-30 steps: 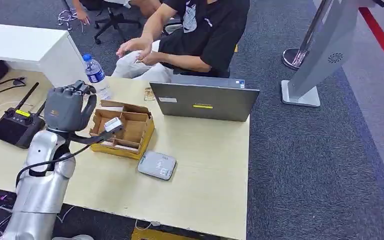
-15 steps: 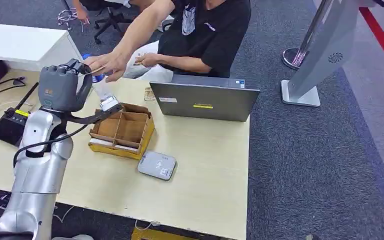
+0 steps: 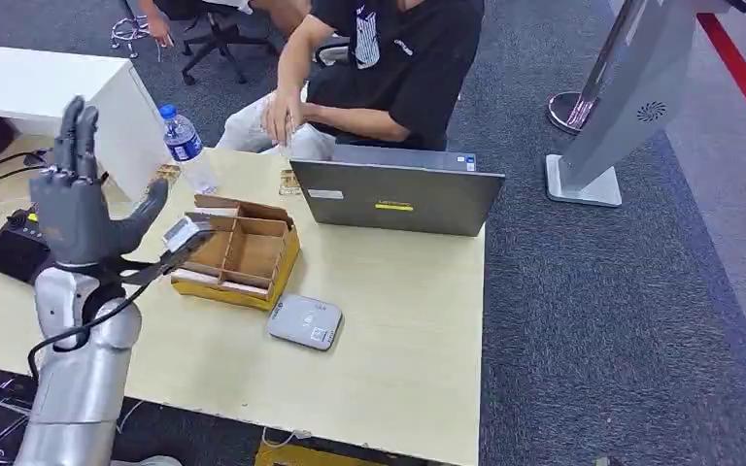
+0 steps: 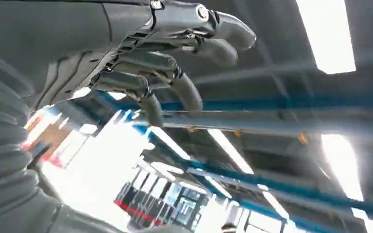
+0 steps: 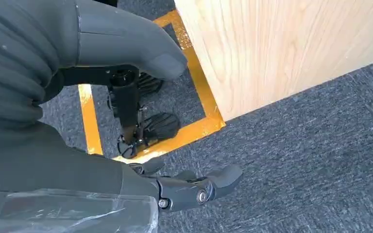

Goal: Pass the card to the sensor for recognition and then transmit it.

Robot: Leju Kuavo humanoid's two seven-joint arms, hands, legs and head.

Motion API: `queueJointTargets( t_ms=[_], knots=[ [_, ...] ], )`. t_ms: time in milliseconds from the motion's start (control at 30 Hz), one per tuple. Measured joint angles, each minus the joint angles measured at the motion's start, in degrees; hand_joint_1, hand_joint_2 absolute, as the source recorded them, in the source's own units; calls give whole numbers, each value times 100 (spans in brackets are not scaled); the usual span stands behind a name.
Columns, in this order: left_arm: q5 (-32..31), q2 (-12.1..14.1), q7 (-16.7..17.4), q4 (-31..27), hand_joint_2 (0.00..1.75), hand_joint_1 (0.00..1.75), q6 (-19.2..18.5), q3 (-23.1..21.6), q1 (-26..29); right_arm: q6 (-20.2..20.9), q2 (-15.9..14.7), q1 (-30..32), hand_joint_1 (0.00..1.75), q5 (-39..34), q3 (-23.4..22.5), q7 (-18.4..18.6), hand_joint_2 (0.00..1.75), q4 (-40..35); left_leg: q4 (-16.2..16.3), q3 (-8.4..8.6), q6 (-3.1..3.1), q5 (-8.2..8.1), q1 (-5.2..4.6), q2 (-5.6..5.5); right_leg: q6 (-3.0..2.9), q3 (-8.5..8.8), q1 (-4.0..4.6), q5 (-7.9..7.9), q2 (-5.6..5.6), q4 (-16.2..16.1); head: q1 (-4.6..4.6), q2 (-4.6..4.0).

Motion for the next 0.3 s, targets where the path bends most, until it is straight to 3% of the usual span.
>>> queueJointTargets(
  t_ms=[167,300],
  knots=[
    [1793,-531,-1178,-604,175,0,-214,1201,576,59,0,57,0,-146,0,0,175,4,-3,-2,0,0,1,-4,0,1,1,-2,-5,0,2,0],
    [3123,-736,-1717,-642,175,0,-729,2155,850,129,0,110,0,-210,0,0,175,9,-4,-1,0,0,3,-2,-1,0,2,-3,-3,0,2,0]
  ],
)
